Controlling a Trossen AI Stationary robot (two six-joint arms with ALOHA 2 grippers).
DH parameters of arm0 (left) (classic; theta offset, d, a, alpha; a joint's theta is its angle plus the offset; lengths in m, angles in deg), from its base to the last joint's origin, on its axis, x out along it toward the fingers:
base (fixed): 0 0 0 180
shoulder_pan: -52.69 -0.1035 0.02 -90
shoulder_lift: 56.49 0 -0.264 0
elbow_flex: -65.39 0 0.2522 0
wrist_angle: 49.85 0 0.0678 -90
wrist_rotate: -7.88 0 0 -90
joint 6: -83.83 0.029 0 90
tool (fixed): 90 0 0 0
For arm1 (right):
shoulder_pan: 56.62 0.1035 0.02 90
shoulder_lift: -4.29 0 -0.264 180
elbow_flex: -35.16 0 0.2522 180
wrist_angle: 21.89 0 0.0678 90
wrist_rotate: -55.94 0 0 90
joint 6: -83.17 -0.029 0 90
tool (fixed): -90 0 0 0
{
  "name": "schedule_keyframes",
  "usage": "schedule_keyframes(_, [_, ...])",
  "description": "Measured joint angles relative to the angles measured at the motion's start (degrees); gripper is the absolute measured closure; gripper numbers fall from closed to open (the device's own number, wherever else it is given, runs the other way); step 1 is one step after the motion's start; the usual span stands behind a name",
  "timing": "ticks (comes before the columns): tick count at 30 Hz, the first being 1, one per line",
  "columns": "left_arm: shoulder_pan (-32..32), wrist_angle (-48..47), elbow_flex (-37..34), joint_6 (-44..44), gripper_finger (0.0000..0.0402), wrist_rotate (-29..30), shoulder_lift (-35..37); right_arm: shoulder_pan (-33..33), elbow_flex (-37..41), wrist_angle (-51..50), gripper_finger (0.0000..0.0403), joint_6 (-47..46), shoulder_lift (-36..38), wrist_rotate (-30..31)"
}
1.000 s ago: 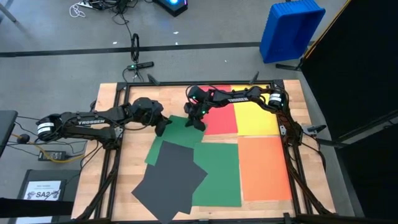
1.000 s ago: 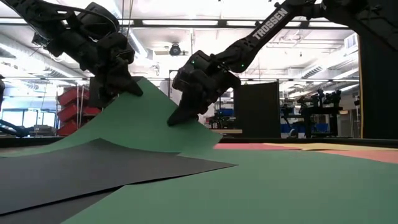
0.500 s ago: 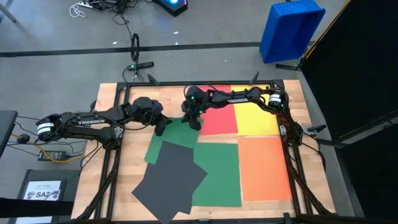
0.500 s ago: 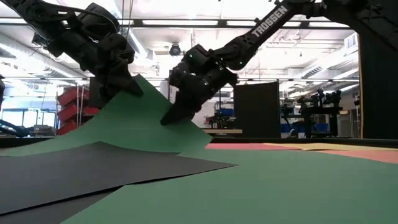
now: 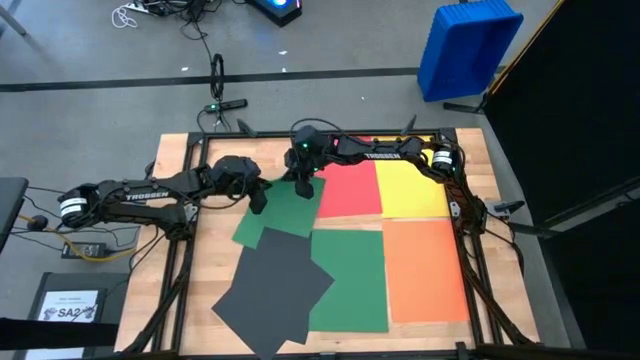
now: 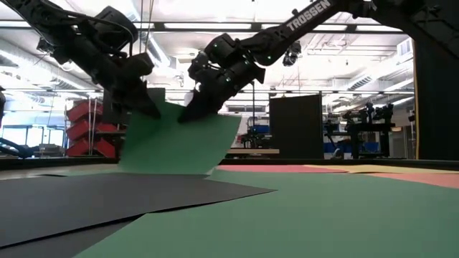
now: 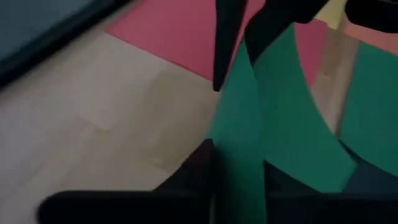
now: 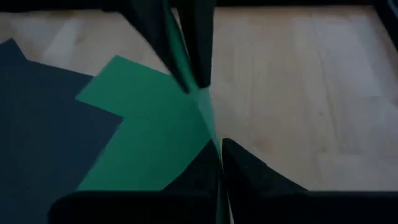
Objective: Organize paper
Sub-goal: Stack the green colored paper on top of the green colored papers
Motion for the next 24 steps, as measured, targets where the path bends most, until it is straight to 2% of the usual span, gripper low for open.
schedule_keyframes(3, [0.0, 0.6, 0.0, 0.6, 0.0397, 2.1, 0.0, 0.0, -0.9, -1.8, 0.0403, 0.4, 0.0, 1.8])
schedule_keyframes(9, [0.0, -0.6, 1.5, 1.9, 0.0401, 4.8, 0.0, 0.0, -3.0, -4.1, 0.0403, 0.4, 0.0, 4.6])
schedule_keyframes(19, [0.0, -10.6, 13.6, 7.9, 0.0402, 5.7, 0.0, 0.3, -9.5, -9.0, 0.0403, 1.8, 0.1, 8.3])
schedule_keyframes(24, [0.0, -14.4, 16.9, 8.0, 0.0402, 5.7, 0.0, 1.5, -13.0, -14.1, 0.0403, 3.7, 0.1, 8.6])
